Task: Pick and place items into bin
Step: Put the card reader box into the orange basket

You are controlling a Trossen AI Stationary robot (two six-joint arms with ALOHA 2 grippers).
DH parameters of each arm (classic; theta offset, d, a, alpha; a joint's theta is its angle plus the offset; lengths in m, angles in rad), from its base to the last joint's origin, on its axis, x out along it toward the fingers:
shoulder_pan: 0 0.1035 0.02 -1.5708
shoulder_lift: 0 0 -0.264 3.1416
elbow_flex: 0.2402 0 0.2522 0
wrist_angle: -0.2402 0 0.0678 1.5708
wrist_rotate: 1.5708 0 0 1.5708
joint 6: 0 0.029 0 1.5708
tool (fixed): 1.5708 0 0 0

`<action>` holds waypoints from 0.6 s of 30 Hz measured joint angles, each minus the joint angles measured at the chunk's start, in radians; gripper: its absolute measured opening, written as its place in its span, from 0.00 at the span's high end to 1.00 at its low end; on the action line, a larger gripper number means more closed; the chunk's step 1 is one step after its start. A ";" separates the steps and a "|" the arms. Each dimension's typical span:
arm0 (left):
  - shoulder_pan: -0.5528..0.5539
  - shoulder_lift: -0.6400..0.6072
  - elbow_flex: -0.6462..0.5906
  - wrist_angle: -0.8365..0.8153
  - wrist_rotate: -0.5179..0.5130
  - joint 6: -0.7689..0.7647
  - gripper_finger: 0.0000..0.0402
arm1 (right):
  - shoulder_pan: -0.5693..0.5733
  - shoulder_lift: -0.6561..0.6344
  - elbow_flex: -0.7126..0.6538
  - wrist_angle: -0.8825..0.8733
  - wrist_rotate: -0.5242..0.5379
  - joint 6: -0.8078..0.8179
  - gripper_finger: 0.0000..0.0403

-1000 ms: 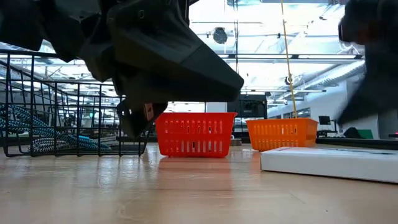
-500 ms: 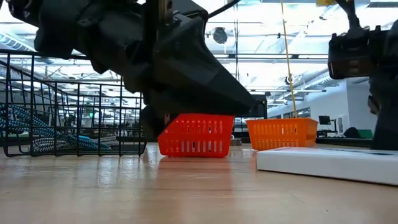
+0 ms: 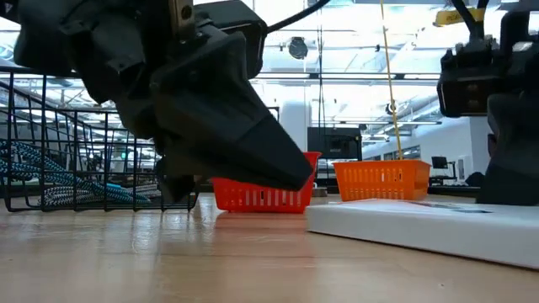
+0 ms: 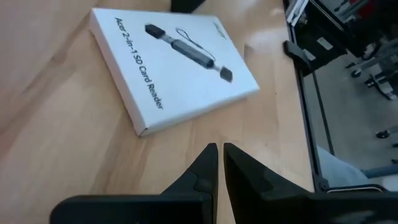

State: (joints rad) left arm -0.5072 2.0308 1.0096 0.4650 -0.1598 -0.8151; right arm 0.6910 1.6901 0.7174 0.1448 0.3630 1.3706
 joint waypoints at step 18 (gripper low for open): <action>0.001 0.000 0.000 -0.084 0.003 -0.026 0.92 | -0.017 0.132 0.003 0.296 0.014 -0.072 1.00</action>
State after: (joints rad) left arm -0.5064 2.0308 1.0096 0.3812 -0.1566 -0.8414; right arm 0.6739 1.8225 0.7204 0.4413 0.3773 1.2982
